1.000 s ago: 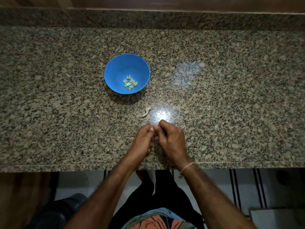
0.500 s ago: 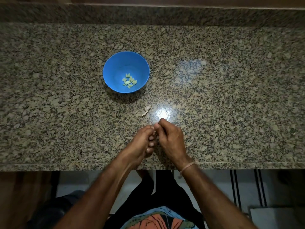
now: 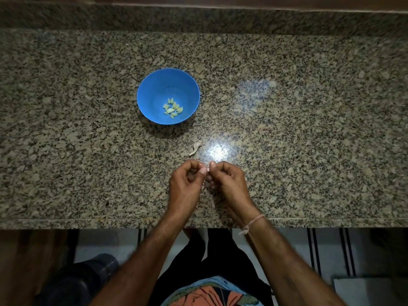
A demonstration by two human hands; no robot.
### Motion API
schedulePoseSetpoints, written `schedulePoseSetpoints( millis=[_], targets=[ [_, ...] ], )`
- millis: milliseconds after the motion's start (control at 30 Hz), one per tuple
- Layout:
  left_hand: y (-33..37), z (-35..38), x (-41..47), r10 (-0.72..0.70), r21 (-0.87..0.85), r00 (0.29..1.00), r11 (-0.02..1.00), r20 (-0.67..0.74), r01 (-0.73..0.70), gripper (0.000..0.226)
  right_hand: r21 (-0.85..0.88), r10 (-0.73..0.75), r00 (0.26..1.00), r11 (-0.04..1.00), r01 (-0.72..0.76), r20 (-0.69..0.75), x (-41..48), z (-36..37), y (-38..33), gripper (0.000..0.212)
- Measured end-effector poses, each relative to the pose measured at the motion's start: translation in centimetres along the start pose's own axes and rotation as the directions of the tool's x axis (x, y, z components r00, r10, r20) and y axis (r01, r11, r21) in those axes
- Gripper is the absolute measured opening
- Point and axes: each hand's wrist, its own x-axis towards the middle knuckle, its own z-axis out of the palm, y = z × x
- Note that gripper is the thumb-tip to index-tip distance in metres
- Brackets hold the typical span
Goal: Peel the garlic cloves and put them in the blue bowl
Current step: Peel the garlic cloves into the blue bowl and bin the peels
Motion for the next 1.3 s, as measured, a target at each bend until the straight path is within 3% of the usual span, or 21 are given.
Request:
schedulePoseSetpoints(
  millis=[233, 533, 767, 867, 967, 1300],
  targets=[
    [-0.3, 0.0, 0.0, 0.011, 0.107, 1.0, 0.994, -0.027, -0.008, 0.014, 0.062, 0.032, 0.999, 0.998, -0.032, 0.011, -0.5, 0.5, 0.3, 0.026],
    [0.0, 0.6, 0.0, -0.068, 0.2, 0.99, 0.979, 0.124, 0.042, 0.023, 0.053, 0.117, 0.985, 0.991, -0.125, 0.127, -0.3, -0.4, -0.1, 0.029],
    [-0.6, 0.5, 1.2, -0.064, 0.32, 0.995, 0.947, 0.081, 0.035, 0.024, 0.163, 0.22, 0.955, 0.954, -0.253, 0.197, 0.3, -1.1, 0.4, 0.018],
    [-0.5, 0.3, 1.4, -0.084, 0.287, 0.996, 0.955, 0.018, 0.075, 0.021, 0.222, 0.213, 0.96, 0.942, -0.251, 0.18, 0.5, -1.6, 0.5, 0.008],
    [-0.8, -0.1, 1.5, -0.08, 0.246, 0.996, 0.965, -0.042, 0.088, 0.015, 0.248, 0.179, 0.974, 0.946, -0.21, 0.142, 0.7, -1.9, 0.4, 0.012],
    [-0.3, 0.0, 0.8, -0.062, -0.001, 0.998, 0.998, 0.0, 0.062, 0.011, 0.186, 0.123, 0.992, 0.974, -0.128, 0.039, 1.1, -1.8, 0.5, 0.01]
  ],
)
